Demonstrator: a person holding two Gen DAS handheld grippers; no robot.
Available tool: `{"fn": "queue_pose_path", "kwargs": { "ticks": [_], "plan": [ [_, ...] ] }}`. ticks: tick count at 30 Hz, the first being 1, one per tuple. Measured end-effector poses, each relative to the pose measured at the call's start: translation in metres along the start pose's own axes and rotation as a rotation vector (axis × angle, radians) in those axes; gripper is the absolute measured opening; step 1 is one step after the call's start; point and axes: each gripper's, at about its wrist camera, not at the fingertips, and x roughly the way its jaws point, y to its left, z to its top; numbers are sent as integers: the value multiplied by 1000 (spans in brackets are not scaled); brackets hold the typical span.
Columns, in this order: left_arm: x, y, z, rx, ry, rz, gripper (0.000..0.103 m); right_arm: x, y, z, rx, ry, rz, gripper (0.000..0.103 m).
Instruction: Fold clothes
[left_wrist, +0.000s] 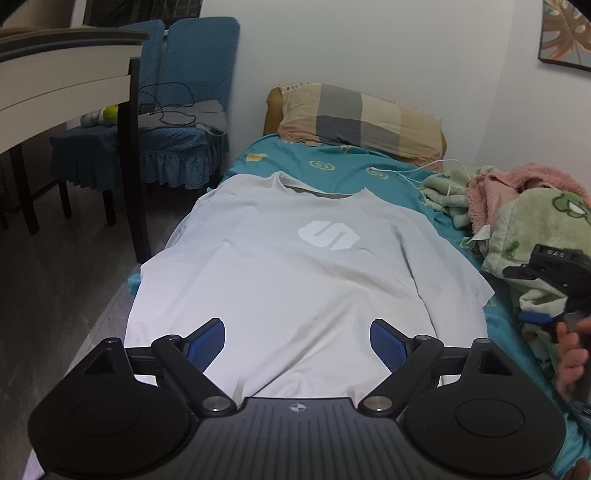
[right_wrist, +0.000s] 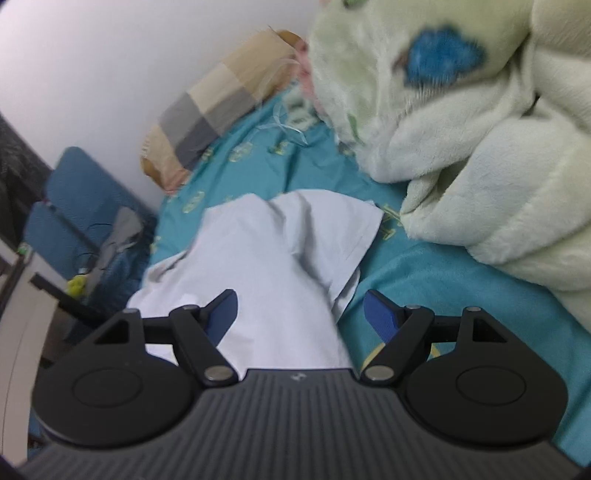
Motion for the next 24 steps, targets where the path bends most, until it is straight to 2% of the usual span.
{"fn": "queue_pose_path", "kwargs": {
  "ticks": [4,6,8,10,15,17,19,24],
  "plan": [
    [7,11,0,-58,11,2,88,40,-26,6,148,-7,0,78],
    [15,14,0,-75,24,5,88,57,-34,7,177,-23,-8,78],
    [24,18,1,-89,36,1,88,73,-37,10,181,-41,-1,69],
    [33,21,2,-103,47,-3,88,88,-39,13,173,-57,0,68],
    [57,31,1,-141,74,-15,88,121,-32,25,12,-115,-52,50],
    [65,35,1,-154,85,-13,88,130,-22,28,-86,-121,-62,13],
    [71,39,1,-162,94,-8,88,137,-8,29,-190,-124,-65,9],
    [74,40,5,-153,82,15,88,119,17,68,-319,-236,-139,6]
  ]
}}
